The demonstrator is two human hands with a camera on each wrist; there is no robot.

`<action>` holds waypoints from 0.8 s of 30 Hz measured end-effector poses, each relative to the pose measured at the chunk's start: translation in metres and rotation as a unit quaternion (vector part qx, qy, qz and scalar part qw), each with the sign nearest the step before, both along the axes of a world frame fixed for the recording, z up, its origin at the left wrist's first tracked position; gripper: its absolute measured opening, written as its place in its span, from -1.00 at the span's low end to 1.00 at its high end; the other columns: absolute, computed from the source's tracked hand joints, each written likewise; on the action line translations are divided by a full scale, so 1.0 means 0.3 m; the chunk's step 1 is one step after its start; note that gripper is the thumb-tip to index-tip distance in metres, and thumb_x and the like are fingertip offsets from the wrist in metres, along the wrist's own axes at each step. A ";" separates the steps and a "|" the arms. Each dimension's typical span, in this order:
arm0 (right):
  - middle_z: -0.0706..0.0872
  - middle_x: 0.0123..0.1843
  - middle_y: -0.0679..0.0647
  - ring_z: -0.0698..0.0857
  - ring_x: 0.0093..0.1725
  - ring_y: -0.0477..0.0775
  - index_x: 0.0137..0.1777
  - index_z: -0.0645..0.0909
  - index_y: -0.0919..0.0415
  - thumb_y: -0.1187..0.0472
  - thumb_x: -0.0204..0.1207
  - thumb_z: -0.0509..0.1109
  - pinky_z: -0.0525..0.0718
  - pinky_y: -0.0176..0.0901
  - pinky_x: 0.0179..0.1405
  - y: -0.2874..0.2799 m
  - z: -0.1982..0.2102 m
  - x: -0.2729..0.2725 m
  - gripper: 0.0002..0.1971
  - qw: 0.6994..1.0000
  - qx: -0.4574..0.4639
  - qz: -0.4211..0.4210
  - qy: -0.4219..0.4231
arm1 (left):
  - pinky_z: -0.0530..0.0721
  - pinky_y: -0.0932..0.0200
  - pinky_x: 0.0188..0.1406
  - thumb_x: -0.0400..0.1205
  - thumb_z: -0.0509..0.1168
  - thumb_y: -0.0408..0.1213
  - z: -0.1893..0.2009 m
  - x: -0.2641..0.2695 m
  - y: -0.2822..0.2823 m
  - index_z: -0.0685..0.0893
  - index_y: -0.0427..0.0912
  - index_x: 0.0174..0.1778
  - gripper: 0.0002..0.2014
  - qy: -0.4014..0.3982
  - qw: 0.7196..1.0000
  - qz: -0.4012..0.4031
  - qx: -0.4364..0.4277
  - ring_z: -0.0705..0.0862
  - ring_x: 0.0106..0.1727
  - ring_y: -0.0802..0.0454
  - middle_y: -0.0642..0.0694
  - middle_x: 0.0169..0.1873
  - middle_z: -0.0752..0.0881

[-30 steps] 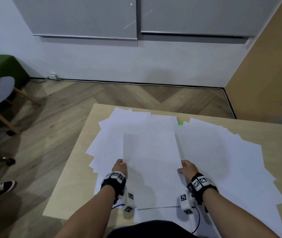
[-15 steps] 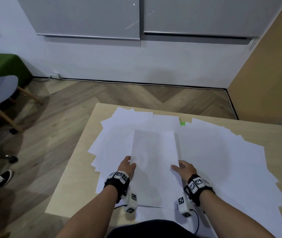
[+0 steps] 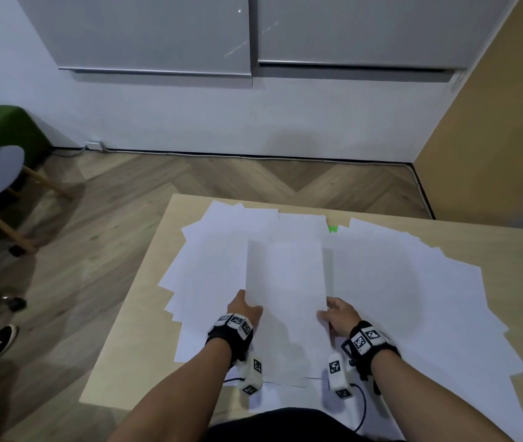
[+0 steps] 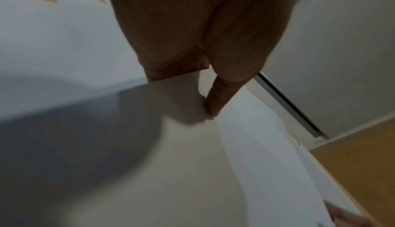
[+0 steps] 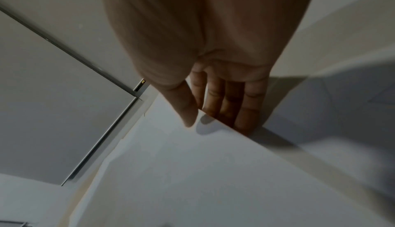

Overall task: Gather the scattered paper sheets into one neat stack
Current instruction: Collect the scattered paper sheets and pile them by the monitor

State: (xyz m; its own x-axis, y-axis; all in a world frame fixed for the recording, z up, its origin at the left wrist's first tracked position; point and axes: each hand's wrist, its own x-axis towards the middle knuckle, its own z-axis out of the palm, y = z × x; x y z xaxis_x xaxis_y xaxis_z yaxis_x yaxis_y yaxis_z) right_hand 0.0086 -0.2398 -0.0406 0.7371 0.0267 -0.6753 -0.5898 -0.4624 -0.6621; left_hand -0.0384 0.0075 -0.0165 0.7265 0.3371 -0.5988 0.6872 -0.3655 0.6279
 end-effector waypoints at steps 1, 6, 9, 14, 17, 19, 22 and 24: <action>0.68 0.29 0.02 0.68 0.25 0.10 0.31 0.58 0.11 0.27 0.48 0.49 0.62 0.10 0.37 -0.005 -0.007 0.001 -0.61 1.000 -0.004 -0.004 0.002 | 0.67 0.14 -0.09 0.58 0.33 -0.22 -0.009 -0.004 0.002 0.52 -0.07 0.30 -0.64 0.001 1.000 0.001 0.000 0.69 -0.06 -0.11 -0.04 0.02 0.66; 0.68 0.26 0.05 0.71 0.21 0.13 0.35 0.57 0.10 0.01 0.35 0.62 0.67 0.17 0.31 -0.034 -0.028 0.006 -0.43 0.996 -0.035 -0.072 -0.025 | 0.63 0.26 -0.29 0.50 0.28 -0.45 0.018 0.003 0.020 0.62 -0.03 0.05 -0.72 -0.050 0.992 0.002 -0.112 0.71 -0.16 0.07 -0.02 -0.12 0.76; 0.64 0.36 0.08 0.68 0.27 0.15 0.47 0.50 0.10 -0.20 0.29 0.62 0.65 0.19 0.33 -0.037 -0.007 0.008 -0.21 0.992 -0.013 -0.106 -0.060 | 0.76 -0.20 0.05 0.25 0.25 -0.58 0.030 0.029 0.029 0.71 -0.26 0.07 -0.54 -0.085 0.963 0.026 -0.253 0.78 0.01 -0.29 -0.32 -0.02 0.81; 0.60 0.20 0.11 0.63 0.17 0.12 0.42 0.49 0.45 0.15 0.59 0.47 0.56 -0.10 0.15 0.002 0.121 -0.009 -0.48 0.976 0.128 -0.172 -0.035 | 0.67 -0.04 -0.08 0.16 0.29 -0.51 0.055 0.081 0.042 0.70 -0.35 0.02 -0.53 -0.095 0.945 0.093 -0.300 0.70 -0.12 -0.24 -0.32 -0.14 0.77; 0.74 0.19 0.33 0.76 -0.09 0.16 0.29 0.59 0.55 0.42 0.51 0.48 0.74 -0.19 -0.19 0.010 0.098 0.000 -0.63 0.977 0.152 -0.151 -0.019 | 0.60 0.09 -0.12 0.31 0.31 -0.49 0.056 0.083 0.039 0.64 -0.27 0.02 -0.67 -0.044 0.967 0.044 -0.246 0.64 -0.15 -0.16 -0.23 -0.19 0.72; 0.78 0.13 0.28 0.77 -0.07 0.15 0.20 0.67 0.47 0.44 0.49 0.50 0.76 -0.13 -0.08 -0.004 0.045 0.010 -0.72 0.986 0.093 -0.132 -0.037 | 0.58 0.10 -0.18 0.42 0.30 -0.38 0.031 0.070 0.037 0.57 -0.22 0.09 -0.69 0.037 0.980 -0.102 -0.165 0.62 -0.16 -0.12 -0.23 -0.13 0.67; 0.78 0.12 0.17 0.72 0.05 0.15 0.12 0.69 0.30 0.32 0.51 0.49 0.65 -0.10 0.12 -0.037 -0.003 0.004 -0.80 0.996 -0.021 -0.075 -0.046 | 0.62 0.13 -0.17 0.57 0.29 -0.40 -0.021 0.028 0.029 0.56 -0.12 0.05 -0.82 0.088 0.977 -0.170 -0.097 0.63 -0.18 -0.08 -0.12 -0.18 0.66; 0.74 0.15 0.16 0.69 0.09 0.16 0.21 0.65 0.29 0.28 0.54 0.44 0.61 -0.11 0.15 -0.063 -0.030 -0.006 -0.74 0.992 -0.070 -0.088 -0.054 | 0.60 0.23 -0.13 0.58 0.28 -0.34 -0.038 0.004 0.038 0.66 -0.05 0.11 -0.78 0.039 0.991 -0.125 -0.031 0.68 -0.08 -0.04 -0.02 -0.13 0.70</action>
